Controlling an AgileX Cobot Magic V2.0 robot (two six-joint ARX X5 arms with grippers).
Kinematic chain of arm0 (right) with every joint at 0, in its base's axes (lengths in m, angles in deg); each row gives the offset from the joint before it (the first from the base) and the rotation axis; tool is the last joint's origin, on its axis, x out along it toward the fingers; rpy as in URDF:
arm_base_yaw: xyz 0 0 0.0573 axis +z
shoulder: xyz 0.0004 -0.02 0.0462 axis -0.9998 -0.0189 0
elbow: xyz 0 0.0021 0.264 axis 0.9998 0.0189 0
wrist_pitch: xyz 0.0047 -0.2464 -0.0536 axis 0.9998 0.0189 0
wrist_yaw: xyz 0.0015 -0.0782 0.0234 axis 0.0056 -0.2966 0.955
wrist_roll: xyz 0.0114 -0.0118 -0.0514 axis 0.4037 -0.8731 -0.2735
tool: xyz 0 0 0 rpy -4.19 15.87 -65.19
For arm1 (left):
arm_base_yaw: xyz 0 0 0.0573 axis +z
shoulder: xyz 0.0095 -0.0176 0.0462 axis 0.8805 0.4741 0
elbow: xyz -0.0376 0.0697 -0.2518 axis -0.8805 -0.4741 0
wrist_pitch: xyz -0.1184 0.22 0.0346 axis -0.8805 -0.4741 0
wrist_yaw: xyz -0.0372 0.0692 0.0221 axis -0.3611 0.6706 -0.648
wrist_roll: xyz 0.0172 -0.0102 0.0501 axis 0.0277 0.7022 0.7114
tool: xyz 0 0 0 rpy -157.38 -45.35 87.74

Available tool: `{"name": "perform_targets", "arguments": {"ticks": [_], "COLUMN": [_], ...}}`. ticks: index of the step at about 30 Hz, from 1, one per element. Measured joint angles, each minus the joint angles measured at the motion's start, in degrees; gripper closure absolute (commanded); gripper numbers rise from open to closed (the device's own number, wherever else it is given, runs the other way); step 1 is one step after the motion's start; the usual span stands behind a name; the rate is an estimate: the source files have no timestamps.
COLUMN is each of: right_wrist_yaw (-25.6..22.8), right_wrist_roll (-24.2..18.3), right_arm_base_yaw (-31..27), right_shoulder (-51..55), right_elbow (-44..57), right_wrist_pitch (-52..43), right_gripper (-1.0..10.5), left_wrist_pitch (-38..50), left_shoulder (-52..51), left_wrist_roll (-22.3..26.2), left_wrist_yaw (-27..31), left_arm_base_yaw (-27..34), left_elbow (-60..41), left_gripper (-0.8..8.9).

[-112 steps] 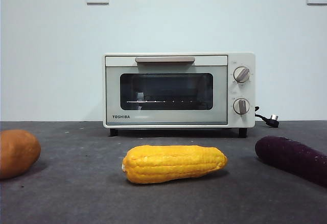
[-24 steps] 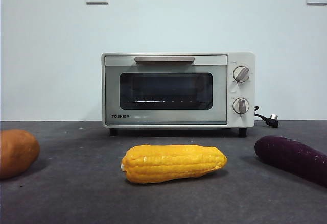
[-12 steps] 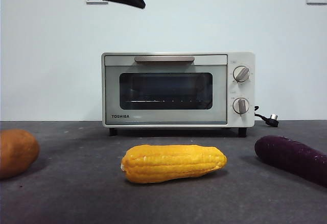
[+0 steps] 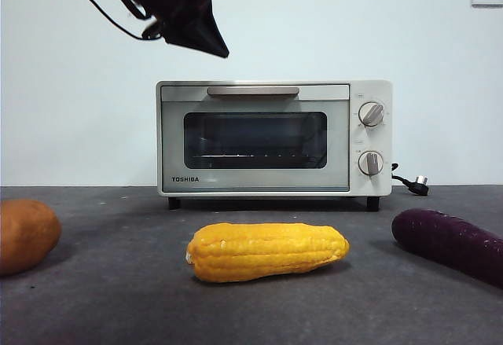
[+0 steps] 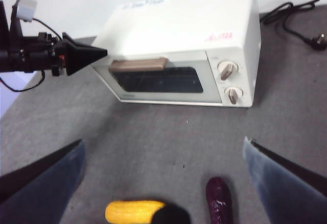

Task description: Take the eggplant from the table,put the eggplant in the oven

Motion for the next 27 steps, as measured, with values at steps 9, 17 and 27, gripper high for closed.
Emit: {"name": "perform_targets", "arguments": {"ticks": [9,17,27], "right_wrist_yaw": [1.1,1.4,1.4], "right_wrist_roll": [-0.3,-0.8,-1.2], "right_arm_base_yaw": [0.0,0.0,0.0], "right_shoulder": [-0.7,-1.1,-1.1], "right_elbow": [0.0,0.0,0.0], "right_wrist_pitch": [0.6,0.7,0.7], "right_gripper": [3.2,3.2,3.2], "left_wrist_pitch": [2.7,3.3,3.7], "left_shoulder": [3.2,4.4,5.1], "left_wrist_roll": [0.4,1.5,1.9], "left_wrist_yaw": [0.5,1.6,1.6], "left_arm_base_yaw": [0.0,-0.1,-0.2], "left_elbow": [0.0,0.0,0.0], "left_gripper": [8.19,8.19,8.19]}}
